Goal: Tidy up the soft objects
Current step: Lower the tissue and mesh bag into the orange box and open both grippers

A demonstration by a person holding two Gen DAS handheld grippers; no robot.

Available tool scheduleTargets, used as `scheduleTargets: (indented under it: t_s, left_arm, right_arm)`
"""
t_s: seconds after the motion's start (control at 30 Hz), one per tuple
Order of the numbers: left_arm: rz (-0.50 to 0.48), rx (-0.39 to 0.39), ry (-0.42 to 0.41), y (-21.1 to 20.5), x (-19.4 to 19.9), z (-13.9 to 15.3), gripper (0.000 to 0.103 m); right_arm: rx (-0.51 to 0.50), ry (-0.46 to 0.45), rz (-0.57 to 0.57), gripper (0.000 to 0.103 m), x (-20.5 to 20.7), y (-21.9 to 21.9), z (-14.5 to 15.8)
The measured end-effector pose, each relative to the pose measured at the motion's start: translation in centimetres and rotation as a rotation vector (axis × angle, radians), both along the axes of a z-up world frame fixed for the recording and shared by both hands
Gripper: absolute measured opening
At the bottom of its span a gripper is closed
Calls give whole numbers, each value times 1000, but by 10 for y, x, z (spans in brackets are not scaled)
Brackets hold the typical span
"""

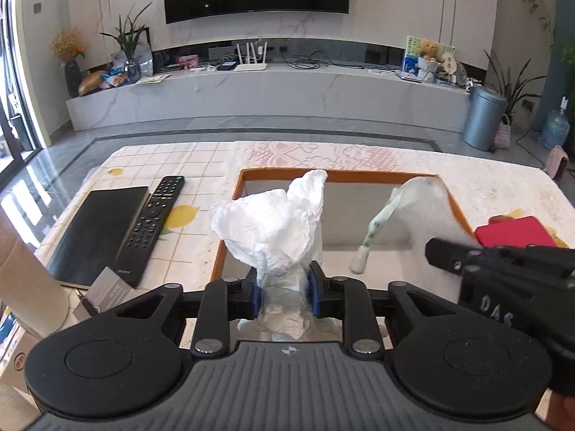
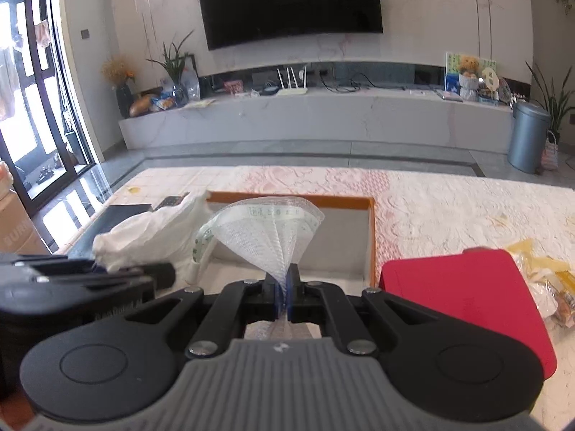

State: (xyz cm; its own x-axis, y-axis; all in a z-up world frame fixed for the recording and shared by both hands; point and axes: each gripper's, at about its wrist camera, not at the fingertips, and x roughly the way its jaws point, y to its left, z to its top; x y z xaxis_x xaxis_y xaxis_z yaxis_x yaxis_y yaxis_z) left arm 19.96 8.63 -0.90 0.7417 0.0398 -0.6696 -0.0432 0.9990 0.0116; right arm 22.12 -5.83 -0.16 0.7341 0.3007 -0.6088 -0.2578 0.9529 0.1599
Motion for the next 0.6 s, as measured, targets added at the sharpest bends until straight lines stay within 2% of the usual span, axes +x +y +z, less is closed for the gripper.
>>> scheduleTargets:
  t_s: [0.07,0.13,0.17,0.33,0.5,0.6]
  left_arm:
    - [4,6,-2,0,-2,1,42]
    - [18,10,-15,0,-6,3,77]
    - [24,10,-30,1,-7,6,80]
    - [20,2,-50,7,-18,28,86]
    - [59,-71,-161,37,-28,50,88]
    - [86,-51,-226,50,-26,48,88]
  right_arm:
    - [-8,-3,-1,1,-4,-2,-2]
    - [-26,-2,1,1,-4,-1,-4]
    - [-28,1,0,1,-5,-1,-5]
    - [-35,8,-6,1,-5,0,-5]
    - [-50,34,19,1,4,8,-9]
    - [-36,37,29,1,11,13,-9]
